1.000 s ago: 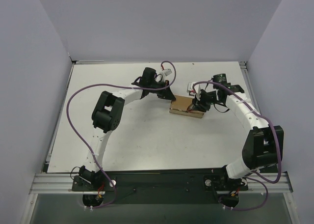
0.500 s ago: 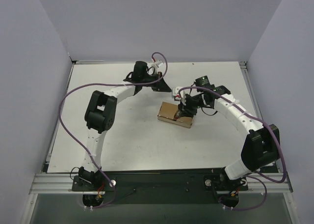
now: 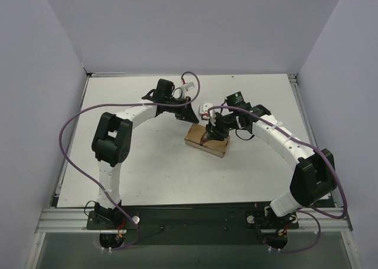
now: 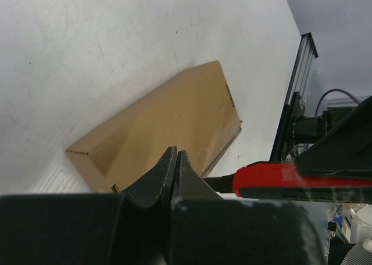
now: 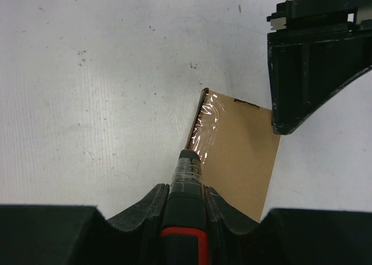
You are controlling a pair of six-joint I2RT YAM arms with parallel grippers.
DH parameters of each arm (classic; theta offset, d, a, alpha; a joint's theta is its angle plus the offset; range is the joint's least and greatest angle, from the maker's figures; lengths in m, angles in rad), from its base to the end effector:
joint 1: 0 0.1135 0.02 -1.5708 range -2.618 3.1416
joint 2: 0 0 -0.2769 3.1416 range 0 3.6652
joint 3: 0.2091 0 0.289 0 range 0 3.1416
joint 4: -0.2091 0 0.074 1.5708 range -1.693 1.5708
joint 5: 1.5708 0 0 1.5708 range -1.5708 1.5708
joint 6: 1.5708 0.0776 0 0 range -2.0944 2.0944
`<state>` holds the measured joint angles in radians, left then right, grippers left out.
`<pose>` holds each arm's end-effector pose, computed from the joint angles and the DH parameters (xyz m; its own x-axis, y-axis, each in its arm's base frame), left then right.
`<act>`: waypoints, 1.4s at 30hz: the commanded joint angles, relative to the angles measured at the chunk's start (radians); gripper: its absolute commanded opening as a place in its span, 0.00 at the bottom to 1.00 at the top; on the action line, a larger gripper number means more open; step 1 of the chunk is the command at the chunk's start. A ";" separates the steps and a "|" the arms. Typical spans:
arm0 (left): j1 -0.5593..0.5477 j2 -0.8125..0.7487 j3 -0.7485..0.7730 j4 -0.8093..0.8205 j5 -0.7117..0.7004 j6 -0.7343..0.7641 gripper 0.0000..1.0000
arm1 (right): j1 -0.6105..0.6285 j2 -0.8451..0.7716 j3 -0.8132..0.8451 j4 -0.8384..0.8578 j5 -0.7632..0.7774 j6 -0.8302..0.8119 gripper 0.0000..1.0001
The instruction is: Unpack the express box
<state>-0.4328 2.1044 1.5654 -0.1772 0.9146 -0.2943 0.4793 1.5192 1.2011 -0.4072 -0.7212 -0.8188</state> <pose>0.4515 -0.2763 0.1786 -0.8020 0.1756 -0.5710 0.5912 0.3700 -0.7166 0.3242 0.2262 0.2708 0.1710 -0.5292 -0.8311 -0.9659 0.0762 -0.2473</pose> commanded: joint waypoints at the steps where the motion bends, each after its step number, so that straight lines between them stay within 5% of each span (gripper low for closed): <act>1: -0.007 -0.021 0.019 -0.159 -0.033 0.151 0.00 | -0.010 -0.001 0.012 0.027 -0.029 -0.006 0.00; 10: -0.035 0.086 0.116 -0.338 -0.143 0.250 0.00 | -0.042 -0.017 0.005 -0.005 -0.037 -0.046 0.00; 42: -0.044 0.128 0.117 -0.344 -0.226 0.276 0.00 | -0.113 -0.109 -0.063 -0.160 0.022 -0.092 0.00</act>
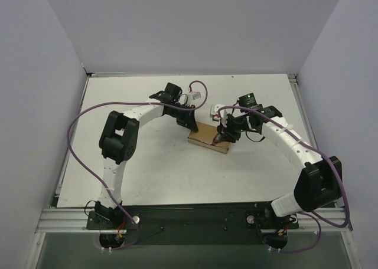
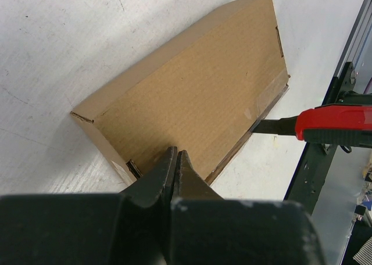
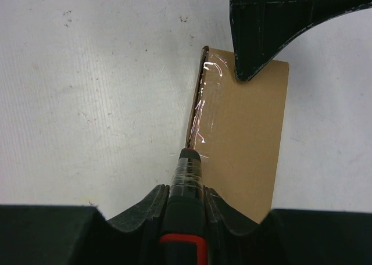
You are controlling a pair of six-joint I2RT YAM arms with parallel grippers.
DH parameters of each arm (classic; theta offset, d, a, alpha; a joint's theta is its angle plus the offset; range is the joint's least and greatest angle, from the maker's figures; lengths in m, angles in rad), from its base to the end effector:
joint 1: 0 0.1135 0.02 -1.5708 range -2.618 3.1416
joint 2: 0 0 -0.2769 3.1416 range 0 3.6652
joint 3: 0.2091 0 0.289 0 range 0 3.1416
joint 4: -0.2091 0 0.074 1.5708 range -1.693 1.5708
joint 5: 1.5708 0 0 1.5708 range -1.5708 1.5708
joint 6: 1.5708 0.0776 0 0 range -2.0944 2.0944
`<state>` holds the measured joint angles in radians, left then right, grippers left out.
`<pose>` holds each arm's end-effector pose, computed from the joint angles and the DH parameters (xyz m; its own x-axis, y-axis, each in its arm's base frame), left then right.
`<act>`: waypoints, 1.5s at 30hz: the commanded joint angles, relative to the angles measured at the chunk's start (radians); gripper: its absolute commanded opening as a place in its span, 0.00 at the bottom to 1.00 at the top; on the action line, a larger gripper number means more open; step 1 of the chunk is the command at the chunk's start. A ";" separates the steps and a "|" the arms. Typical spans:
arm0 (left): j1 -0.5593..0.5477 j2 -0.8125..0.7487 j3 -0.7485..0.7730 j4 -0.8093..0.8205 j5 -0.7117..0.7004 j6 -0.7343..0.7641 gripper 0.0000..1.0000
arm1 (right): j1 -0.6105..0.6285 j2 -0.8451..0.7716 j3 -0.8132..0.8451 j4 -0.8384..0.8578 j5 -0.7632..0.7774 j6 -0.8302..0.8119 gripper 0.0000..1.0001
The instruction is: Unpack the express box
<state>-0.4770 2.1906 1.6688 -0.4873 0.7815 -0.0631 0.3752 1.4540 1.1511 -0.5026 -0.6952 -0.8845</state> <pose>0.4409 -0.2894 0.1407 -0.7919 0.3589 -0.4940 0.6105 0.4820 -0.6285 0.3242 0.1811 0.2651 0.1119 -0.5944 -0.7963 -0.9590 0.1453 -0.2432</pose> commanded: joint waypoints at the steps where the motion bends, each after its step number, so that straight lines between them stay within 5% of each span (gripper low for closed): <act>1: 0.000 0.043 0.016 -0.034 -0.093 0.045 0.00 | -0.010 -0.046 -0.011 -0.068 -0.003 -0.028 0.00; 33: 0.000 0.057 0.022 -0.046 -0.116 0.057 0.00 | -0.134 -0.109 -0.024 -0.224 0.037 -0.151 0.00; 41: -0.003 0.049 0.091 -0.036 0.018 0.025 0.01 | -0.139 -0.103 0.099 -0.091 -0.084 0.114 0.00; 45: 0.003 0.020 0.195 -0.004 0.128 -0.026 0.19 | -0.139 -0.077 0.167 0.004 -0.057 0.275 0.00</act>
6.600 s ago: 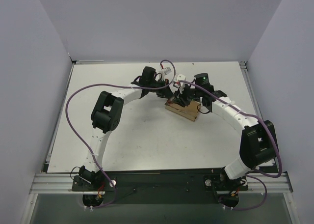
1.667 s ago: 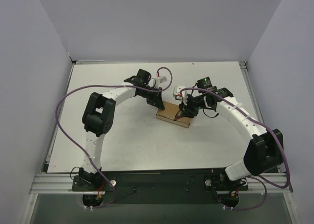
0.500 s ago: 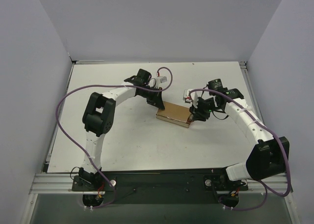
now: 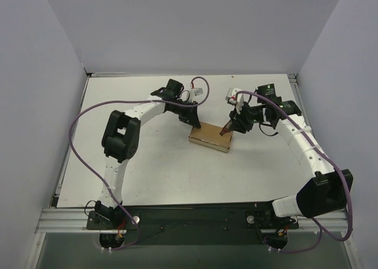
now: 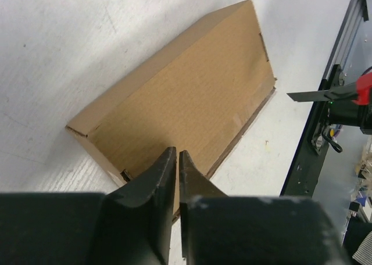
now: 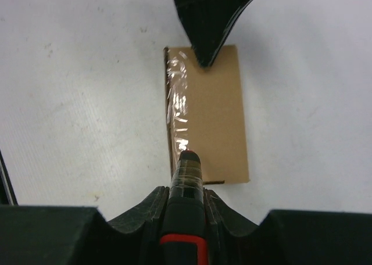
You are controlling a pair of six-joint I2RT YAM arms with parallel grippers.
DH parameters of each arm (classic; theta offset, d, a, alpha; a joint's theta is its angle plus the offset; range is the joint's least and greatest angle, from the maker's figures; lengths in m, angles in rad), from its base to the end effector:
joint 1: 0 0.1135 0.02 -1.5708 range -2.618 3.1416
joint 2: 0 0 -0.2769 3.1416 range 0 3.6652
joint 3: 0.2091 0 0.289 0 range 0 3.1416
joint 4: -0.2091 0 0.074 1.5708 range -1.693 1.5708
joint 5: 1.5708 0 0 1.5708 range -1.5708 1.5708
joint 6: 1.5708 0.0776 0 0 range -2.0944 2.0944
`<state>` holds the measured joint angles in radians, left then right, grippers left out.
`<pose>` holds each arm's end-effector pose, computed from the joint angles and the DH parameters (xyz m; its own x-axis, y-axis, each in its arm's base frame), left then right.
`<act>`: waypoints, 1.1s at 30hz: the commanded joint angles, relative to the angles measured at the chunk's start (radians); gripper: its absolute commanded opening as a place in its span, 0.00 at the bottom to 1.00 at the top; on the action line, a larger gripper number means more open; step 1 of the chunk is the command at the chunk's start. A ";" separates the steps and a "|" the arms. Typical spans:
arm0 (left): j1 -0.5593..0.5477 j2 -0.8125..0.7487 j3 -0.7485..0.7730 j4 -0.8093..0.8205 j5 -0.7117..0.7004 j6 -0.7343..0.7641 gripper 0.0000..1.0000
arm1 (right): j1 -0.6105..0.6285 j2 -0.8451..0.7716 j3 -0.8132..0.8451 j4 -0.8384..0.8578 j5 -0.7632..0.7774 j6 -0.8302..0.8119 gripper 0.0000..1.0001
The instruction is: Unpack the express box
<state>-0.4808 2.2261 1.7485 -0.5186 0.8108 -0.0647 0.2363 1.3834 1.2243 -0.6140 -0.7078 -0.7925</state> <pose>0.4498 -0.2981 0.1494 -0.7859 0.3597 -0.5030 0.6184 0.4528 -0.6423 0.3306 0.1315 0.3071 -0.0278 -0.5632 -0.8258 -0.9260 0.3257 -0.1909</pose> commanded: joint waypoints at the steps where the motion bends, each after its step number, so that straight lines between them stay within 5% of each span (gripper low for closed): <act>1: 0.011 -0.020 0.137 0.029 0.106 -0.039 0.20 | -0.003 -0.003 0.096 0.140 -0.033 0.215 0.00; 6: 0.042 -0.045 0.241 -0.009 0.096 -0.026 0.31 | -0.014 -0.021 0.026 0.262 0.152 0.346 0.00; 10: 0.061 -0.033 0.295 -0.049 0.010 0.142 0.46 | -0.043 -0.050 -0.028 0.408 0.415 0.583 0.00; 14: 0.036 -0.026 0.206 0.113 -0.042 0.262 0.56 | -0.080 -0.093 -0.065 0.427 0.646 0.760 0.00; 23: -0.018 -0.013 0.037 0.348 0.039 0.212 0.58 | -0.150 -0.133 -0.055 0.329 0.656 0.785 0.00; 27: -0.038 -0.032 -0.020 0.358 -0.168 0.092 0.55 | -0.160 -0.132 -0.057 0.332 0.645 0.774 0.00; 33: -0.007 -0.123 -0.161 0.293 -0.187 0.095 0.49 | -0.169 -0.132 -0.092 0.390 0.625 0.786 0.00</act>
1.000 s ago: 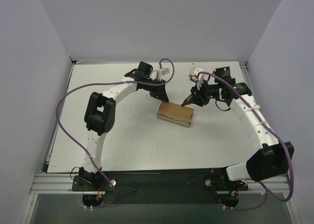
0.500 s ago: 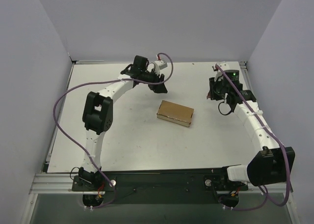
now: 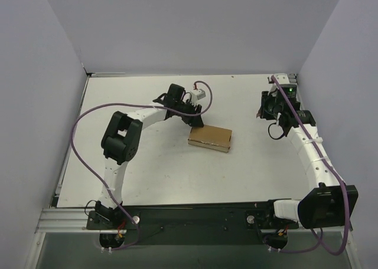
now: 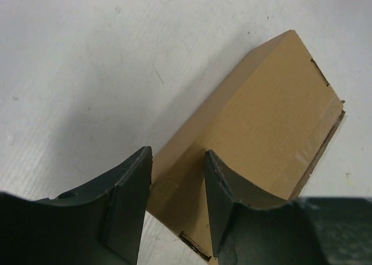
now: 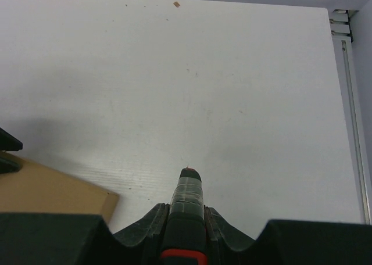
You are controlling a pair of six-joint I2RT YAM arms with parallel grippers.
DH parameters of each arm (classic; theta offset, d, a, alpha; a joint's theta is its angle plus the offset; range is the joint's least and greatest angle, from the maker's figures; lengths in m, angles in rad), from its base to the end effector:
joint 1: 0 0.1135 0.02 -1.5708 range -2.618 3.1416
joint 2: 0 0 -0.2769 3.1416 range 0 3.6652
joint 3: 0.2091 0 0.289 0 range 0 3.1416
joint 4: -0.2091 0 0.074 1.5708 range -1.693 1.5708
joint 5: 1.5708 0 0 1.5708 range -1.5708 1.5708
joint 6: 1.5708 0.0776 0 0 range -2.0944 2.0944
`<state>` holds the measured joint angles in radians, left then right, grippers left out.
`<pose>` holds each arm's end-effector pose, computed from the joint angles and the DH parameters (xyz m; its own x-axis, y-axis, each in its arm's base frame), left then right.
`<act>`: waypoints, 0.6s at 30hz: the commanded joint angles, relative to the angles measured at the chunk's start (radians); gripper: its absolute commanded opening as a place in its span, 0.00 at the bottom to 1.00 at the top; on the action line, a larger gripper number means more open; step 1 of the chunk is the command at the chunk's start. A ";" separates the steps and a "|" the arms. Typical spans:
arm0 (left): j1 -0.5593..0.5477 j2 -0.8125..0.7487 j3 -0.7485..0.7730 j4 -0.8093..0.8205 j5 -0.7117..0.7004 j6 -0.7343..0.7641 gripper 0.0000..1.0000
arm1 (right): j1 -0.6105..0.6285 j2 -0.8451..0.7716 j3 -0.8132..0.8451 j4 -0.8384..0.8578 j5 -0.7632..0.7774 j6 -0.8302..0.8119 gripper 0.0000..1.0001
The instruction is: Unpack the express box
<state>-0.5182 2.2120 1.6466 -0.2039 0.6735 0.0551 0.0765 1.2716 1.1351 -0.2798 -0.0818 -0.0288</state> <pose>0.4566 -0.3161 0.1409 -0.5606 0.3692 -0.7412 0.8085 0.4374 -0.3937 0.3635 0.0342 0.3379 -0.3987 -0.0593 -0.9152 -0.1622 0.9867 0.0067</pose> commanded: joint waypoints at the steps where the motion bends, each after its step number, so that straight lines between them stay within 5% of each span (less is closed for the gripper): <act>1: 0.035 -0.124 -0.080 -0.046 -0.048 -0.035 0.49 | -0.009 -0.021 -0.012 0.065 -0.004 0.023 0.00; 10: 0.066 -0.417 -0.376 -0.104 -0.006 -0.100 0.47 | -0.009 -0.028 -0.051 0.110 -0.029 0.009 0.00; 18: 0.067 -0.411 -0.285 -0.092 0.027 -0.075 0.54 | -0.007 -0.017 -0.058 0.111 -0.104 0.029 0.00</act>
<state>-0.4500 1.7641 1.2720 -0.3111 0.6472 -0.0311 0.0723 1.2716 1.0798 -0.2146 -0.1368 -0.0181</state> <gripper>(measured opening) 0.536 0.243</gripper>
